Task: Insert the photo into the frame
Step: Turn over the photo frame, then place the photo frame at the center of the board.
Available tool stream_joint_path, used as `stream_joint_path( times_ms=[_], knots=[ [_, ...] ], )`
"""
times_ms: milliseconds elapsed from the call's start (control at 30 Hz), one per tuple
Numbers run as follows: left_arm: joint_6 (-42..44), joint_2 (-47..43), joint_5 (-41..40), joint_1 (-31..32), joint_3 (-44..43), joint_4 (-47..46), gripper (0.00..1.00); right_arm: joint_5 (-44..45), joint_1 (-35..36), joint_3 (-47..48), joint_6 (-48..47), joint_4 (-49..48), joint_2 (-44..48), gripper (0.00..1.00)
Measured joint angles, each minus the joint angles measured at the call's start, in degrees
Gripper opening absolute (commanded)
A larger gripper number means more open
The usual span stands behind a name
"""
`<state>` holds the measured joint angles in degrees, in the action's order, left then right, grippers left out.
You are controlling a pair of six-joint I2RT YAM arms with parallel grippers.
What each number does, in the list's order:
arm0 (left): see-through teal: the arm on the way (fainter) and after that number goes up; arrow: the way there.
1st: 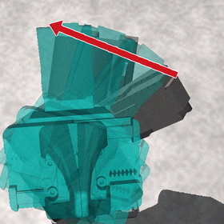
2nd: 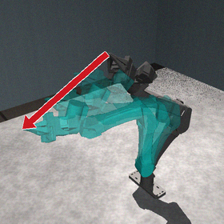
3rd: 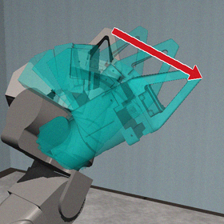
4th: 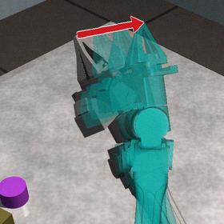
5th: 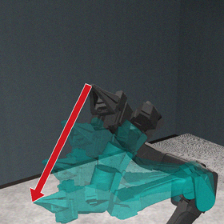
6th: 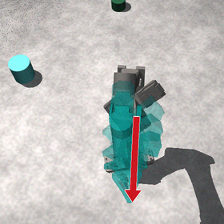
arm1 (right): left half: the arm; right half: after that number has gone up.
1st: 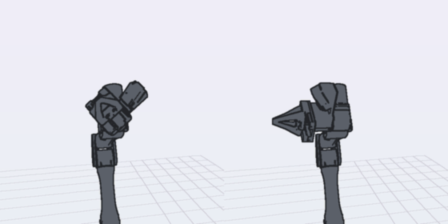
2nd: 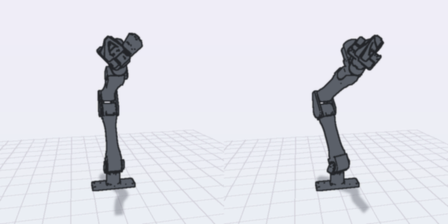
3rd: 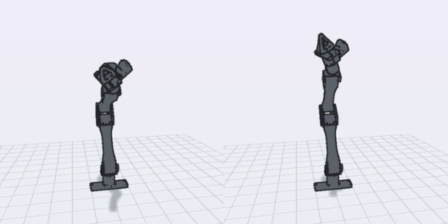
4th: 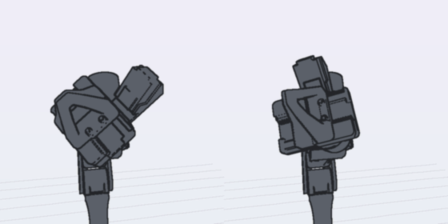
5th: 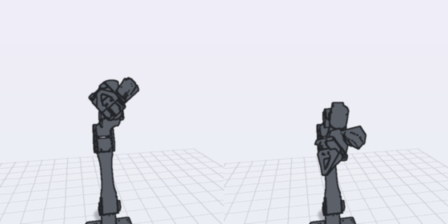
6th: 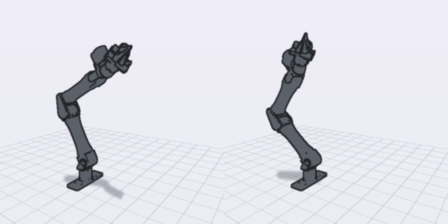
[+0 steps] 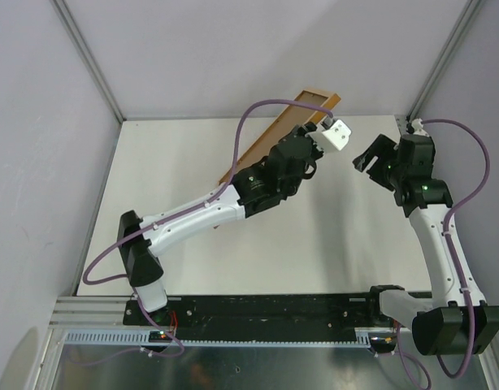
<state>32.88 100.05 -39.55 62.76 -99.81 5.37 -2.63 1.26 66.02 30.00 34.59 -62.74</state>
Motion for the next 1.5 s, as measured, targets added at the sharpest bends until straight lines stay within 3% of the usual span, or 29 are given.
stream_joint_path(
  times_ms=[333,567,700,1167,1500],
  knots=[
    [-8.7,-3.7,5.6,-1.7,-3.4,2.6,0.00,-0.9,0.0,-2.5,0.9,-1.2,0.0,0.74],
    [-19.1,-7.6,12.2,-6.4,-5.2,6.3,0.00,-0.9,0.7,-3.5,1.5,-1.9,-0.1,0.74],
    [-27.0,-9.2,18.9,-12.6,-5.7,8.5,0.00,-0.9,1.5,-3.6,1.5,-2.8,-0.4,0.74],
    [-56.2,-10.1,50.8,-47.3,-1.1,10.6,0.00,-0.9,2.3,-6.2,1.6,-4.4,-2.1,0.74],
    [-68.2,-5.6,70.2,-59.9,11.0,3.5,0.00,-2.4,3.0,-10.4,2.4,-8.8,-4.3,0.74]
  ],
)
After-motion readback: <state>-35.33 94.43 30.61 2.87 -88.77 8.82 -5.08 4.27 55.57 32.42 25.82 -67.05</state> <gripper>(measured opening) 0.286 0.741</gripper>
